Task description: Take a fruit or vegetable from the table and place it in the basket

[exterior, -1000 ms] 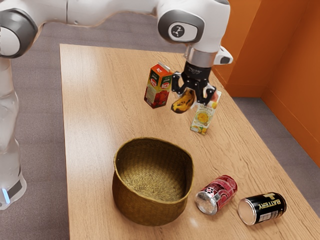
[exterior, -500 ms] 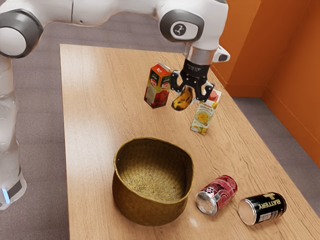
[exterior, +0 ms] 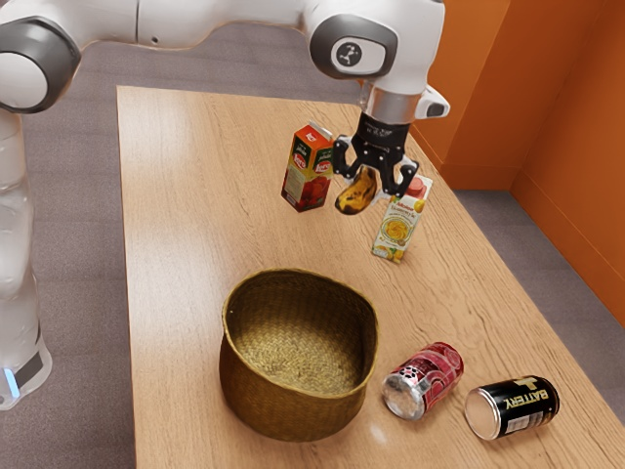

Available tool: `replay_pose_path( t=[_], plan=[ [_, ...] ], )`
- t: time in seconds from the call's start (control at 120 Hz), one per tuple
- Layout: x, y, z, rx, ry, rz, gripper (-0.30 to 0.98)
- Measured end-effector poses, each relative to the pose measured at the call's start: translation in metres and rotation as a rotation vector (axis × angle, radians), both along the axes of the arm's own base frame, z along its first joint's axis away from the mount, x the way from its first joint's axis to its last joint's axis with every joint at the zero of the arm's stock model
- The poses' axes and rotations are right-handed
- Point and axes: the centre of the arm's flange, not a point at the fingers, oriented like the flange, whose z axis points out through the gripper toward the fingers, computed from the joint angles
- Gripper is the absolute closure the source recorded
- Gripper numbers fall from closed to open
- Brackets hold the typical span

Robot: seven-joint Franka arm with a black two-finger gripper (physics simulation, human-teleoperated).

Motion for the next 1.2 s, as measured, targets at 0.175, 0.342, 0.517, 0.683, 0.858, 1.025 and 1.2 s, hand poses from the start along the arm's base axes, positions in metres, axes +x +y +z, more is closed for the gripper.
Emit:
replay_pose_path(
  t=[0.175, 0.342, 0.517, 0.683, 0.858, 1.025, 1.2],
  plan=[
    [-0.002, -0.011, 0.000, 0.000, 0.002, -0.018, 0.55],
    [-0.006, -0.027, 0.001, -0.002, -0.001, -0.045, 0.55],
    [-0.018, -0.059, 0.008, -0.006, -0.010, -0.100, 0.55],
    [-0.035, -0.115, 0.007, -0.008, -0.009, -0.205, 0.55],
    [-0.058, -0.167, 0.007, -0.010, -0.009, -0.307, 0.55],
    [-0.069, -0.192, 0.005, -0.010, -0.008, -0.356, 0.55],
    [-0.071, -0.197, 0.003, -0.009, -0.005, -0.365, 0.55]
  ],
)
